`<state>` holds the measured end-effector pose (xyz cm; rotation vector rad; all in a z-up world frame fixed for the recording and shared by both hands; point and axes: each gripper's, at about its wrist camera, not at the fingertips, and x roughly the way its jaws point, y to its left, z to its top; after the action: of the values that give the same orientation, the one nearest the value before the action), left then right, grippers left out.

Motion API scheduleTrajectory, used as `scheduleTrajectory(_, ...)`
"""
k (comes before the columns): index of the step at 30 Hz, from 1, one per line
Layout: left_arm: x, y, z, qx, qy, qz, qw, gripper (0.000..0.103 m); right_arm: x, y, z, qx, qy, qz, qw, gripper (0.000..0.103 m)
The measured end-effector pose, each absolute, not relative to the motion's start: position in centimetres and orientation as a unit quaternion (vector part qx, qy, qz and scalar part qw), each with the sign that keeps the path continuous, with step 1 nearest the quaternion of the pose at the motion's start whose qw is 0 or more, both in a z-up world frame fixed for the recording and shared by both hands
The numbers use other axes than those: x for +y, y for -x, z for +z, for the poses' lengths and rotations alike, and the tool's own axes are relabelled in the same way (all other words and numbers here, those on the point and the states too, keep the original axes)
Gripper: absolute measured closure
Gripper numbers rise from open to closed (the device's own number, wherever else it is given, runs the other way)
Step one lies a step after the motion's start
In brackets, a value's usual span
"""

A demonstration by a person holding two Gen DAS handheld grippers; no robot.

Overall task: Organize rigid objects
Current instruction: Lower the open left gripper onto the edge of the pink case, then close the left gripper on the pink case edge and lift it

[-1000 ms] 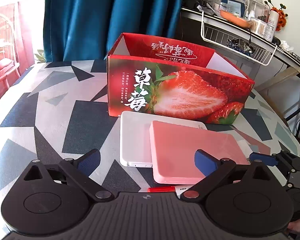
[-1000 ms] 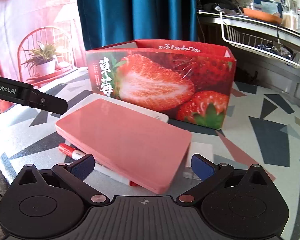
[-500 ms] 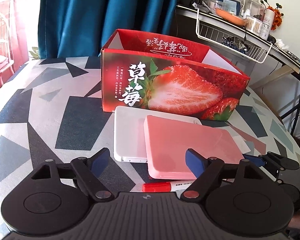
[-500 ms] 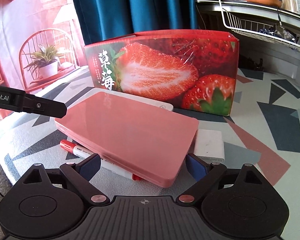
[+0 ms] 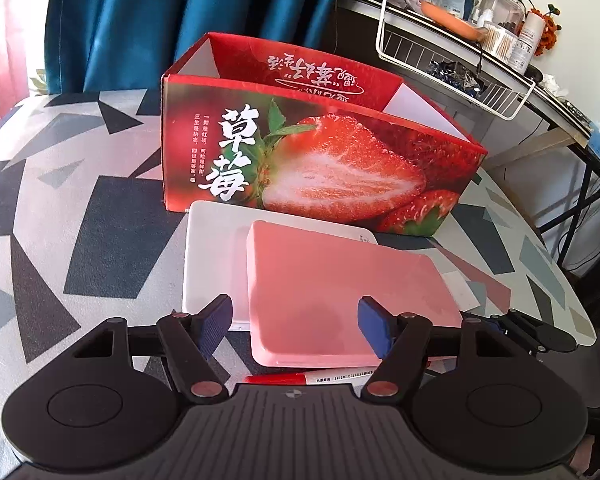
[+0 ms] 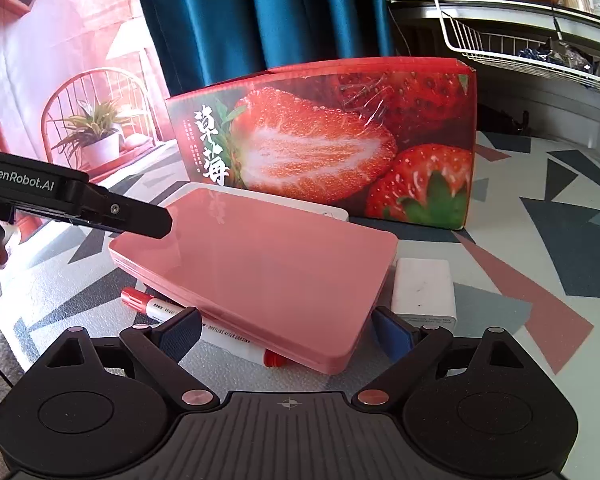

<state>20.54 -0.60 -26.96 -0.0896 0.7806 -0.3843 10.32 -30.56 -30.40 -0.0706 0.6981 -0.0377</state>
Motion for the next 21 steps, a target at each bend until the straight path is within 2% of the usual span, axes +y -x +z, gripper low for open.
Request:
scheduleTrajectory(6, 0.9, -21.6, -27.5, 0.404, 0.111, -0.179, 0.89, 0.033, -30.6, -10.4, -30.4, 0.341, 0.033, -0.019, 0.939, 0.014)
scheduleTrajectory(10, 1.0, -22.0, -28.3, 0.423, 0.143, -0.192, 0.874, 0.04, -30.6, -10.3, -30.4, 0.339, 0.031, -0.018, 0.94, 0.014)
scheduleTrajectory(14, 0.8, -22.1, -28.6, 0.428, 0.137, -0.193, 0.872, 0.045, -30.6, -10.3, -30.4, 0.339, 0.031, -0.018, 0.94, 0.02)
scheduleTrajectory(21, 1.7, -22.6, -28.6, 0.432, 0.154, -0.186, 0.869, 0.046, -30.8, -10.3, -30.3, 0.337, 0.028, -0.016, 0.941, 0.023)
